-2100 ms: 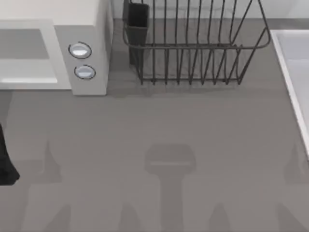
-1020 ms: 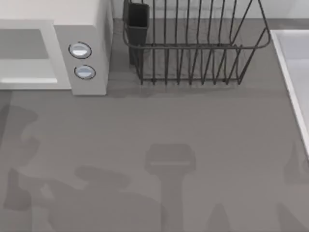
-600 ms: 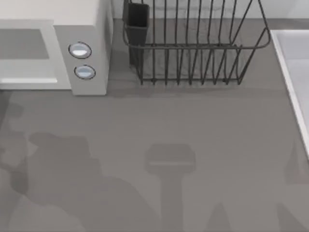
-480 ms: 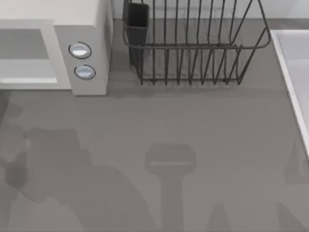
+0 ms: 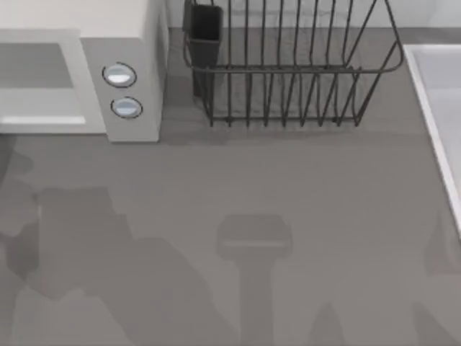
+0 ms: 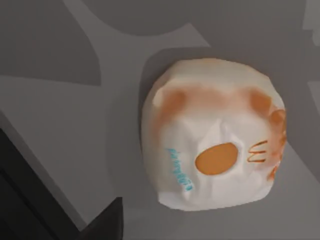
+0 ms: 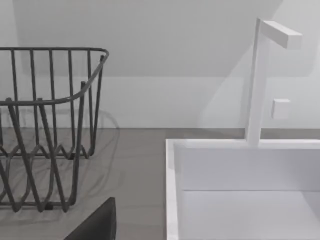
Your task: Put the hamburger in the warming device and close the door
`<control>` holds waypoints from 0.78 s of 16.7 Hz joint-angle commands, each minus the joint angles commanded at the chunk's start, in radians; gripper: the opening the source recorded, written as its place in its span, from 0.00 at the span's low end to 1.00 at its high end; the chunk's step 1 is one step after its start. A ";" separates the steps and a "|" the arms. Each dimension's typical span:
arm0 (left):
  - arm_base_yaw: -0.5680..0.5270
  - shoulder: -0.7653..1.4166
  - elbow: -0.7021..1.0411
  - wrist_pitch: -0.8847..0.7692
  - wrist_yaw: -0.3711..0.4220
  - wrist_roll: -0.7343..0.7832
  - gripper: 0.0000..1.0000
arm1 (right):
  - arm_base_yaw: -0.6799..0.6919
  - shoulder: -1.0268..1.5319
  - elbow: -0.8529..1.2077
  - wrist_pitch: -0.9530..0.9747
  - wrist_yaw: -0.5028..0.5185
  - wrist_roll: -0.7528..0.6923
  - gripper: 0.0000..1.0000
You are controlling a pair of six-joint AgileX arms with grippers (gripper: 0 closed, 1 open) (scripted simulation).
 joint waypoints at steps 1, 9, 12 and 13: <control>0.006 -0.001 -0.010 0.012 -0.001 -0.002 1.00 | 0.000 0.000 0.000 0.000 0.000 0.000 1.00; 0.030 0.112 -0.127 0.240 -0.004 0.011 1.00 | 0.000 0.000 0.000 0.000 0.000 0.000 1.00; 0.024 0.153 -0.137 0.295 -0.004 0.007 1.00 | 0.000 0.000 0.000 0.000 0.000 0.000 1.00; 0.023 0.156 -0.137 0.299 -0.004 0.006 1.00 | 0.000 0.000 0.000 0.000 0.000 0.000 1.00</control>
